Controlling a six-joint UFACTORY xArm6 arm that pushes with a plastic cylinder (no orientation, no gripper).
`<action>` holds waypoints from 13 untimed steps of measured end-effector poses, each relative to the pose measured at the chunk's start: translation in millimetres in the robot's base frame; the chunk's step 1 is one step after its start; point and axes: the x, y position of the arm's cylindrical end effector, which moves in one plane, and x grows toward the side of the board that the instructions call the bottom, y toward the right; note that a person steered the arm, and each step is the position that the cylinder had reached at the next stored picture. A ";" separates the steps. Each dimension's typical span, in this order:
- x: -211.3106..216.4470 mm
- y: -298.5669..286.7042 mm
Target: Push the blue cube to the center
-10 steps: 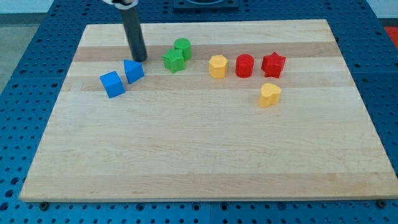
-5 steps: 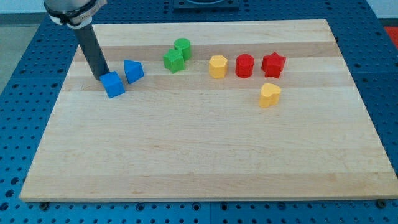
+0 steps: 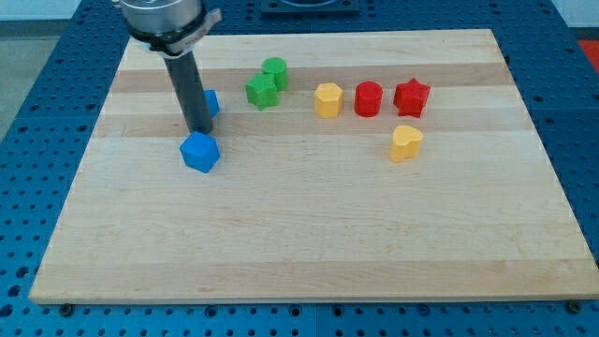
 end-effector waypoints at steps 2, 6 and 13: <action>46.3 -10.0; 83.5 14.6; 70.6 57.9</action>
